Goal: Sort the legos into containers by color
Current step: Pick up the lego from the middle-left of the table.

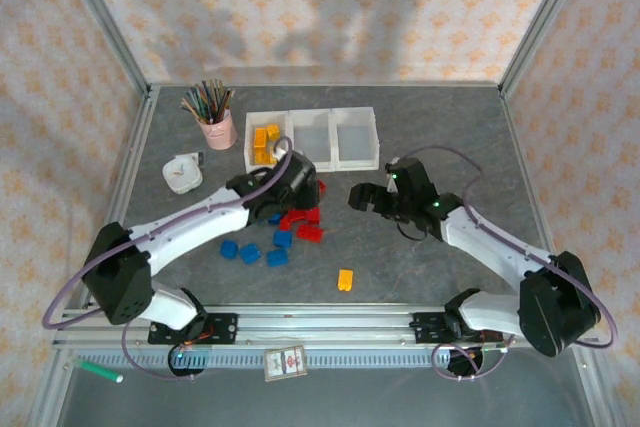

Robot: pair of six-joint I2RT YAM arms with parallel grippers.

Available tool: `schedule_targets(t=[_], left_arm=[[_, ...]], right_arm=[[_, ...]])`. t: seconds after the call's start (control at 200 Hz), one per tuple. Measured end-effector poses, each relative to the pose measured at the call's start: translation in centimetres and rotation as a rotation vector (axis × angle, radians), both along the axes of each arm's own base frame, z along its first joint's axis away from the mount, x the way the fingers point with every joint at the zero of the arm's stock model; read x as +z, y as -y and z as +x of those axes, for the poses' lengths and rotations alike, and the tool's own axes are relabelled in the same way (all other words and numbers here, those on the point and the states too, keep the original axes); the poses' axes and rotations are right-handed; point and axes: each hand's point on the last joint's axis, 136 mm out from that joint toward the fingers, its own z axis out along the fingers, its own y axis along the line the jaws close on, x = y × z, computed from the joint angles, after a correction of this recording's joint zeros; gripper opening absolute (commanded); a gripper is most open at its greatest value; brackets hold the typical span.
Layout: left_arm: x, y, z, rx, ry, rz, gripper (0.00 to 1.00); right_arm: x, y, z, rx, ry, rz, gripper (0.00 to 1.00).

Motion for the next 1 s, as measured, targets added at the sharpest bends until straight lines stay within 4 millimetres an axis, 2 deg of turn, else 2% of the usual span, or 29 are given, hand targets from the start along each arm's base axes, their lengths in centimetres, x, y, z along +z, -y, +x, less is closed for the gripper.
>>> schedule_targets(t=[0.13, 0.23, 0.375, 0.495, 0.656, 0.831, 1.001], left_arm=[[-1.3, 2.4, -5.0, -0.050, -0.065, -0.040, 0.60], [-2.0, 4.1, -8.0, -0.077, -0.108, -0.066, 0.62], [-3.0, 6.6, -11.4, -0.116, -0.155, -0.094, 0.65], [-5.4, 8.6, -13.5, -0.148, -0.212, -0.075, 0.66], [-8.7, 9.7, -14.3, -0.158, -0.273, -0.015, 0.67], [-9.7, 10.8, -14.0, -0.160, -0.282, -0.007, 0.67], [-11.1, 11.6, -13.9, -0.160, -0.299, 0.014, 0.63]], right_arm=[[-1.7, 1.2, -2.1, -0.004, -0.042, -0.021, 1.00], [-2.5, 1.9, -3.2, -0.012, -0.068, -0.035, 1.00], [-3.4, 2.7, -4.3, -0.031, -0.091, -0.040, 1.00], [-4.2, 3.2, -5.0, -0.044, -0.109, -0.042, 1.00], [-4.7, 4.0, -5.3, -0.076, -0.116, -0.041, 1.00], [-4.7, 4.6, -5.0, -0.099, -0.112, -0.038, 1.00], [-5.0, 4.7, -5.2, -0.101, -0.119, -0.038, 1.00]])
